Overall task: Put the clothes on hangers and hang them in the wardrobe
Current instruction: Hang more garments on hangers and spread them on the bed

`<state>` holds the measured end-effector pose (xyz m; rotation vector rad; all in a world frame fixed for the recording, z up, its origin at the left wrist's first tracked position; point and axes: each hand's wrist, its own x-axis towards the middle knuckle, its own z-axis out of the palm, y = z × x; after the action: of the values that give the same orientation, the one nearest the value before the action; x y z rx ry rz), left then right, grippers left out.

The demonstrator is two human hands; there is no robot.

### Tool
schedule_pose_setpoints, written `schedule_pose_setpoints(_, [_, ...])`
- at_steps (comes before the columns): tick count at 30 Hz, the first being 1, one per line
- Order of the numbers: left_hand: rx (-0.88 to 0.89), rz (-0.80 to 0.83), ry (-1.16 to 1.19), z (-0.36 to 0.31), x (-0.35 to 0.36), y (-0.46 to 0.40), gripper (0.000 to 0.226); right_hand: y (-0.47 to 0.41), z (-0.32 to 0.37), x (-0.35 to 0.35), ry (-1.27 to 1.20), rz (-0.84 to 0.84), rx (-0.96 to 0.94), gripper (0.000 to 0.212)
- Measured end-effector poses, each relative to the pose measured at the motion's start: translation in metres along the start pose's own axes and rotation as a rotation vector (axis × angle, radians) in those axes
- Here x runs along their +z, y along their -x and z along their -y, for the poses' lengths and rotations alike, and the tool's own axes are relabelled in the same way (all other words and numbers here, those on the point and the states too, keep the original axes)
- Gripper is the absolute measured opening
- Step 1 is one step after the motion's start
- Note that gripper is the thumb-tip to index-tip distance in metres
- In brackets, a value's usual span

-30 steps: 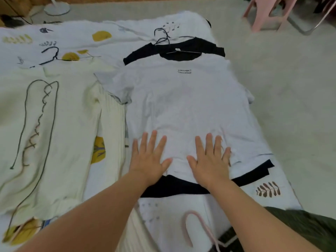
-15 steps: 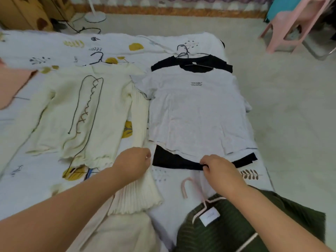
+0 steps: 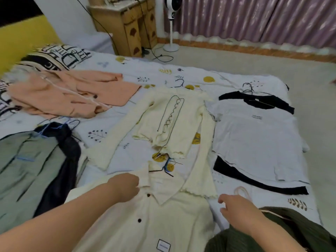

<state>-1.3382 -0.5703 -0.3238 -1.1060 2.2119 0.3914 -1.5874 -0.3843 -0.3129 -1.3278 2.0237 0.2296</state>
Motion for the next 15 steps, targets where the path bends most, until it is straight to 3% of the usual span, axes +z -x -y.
schedule_pose_setpoints(6, [-0.05, -0.022, 0.092, 0.122, 0.024, 0.041, 0.035, -0.001, 0.111, 0.022, 0.047, 0.066, -0.046, 0.037])
schedule_pose_setpoints(12, [-0.171, -0.135, 0.203, 0.279, 0.085, 0.06, 0.012, -0.04, 0.252, 0.063, 0.089, 0.064, -0.059, 0.026])
schedule_pose_setpoints(15, [-0.287, -0.2, 0.201, 0.36, 0.111, 0.066, 0.037, -0.067, 0.328, 0.079, 0.083, -0.033, -0.104, 0.032])
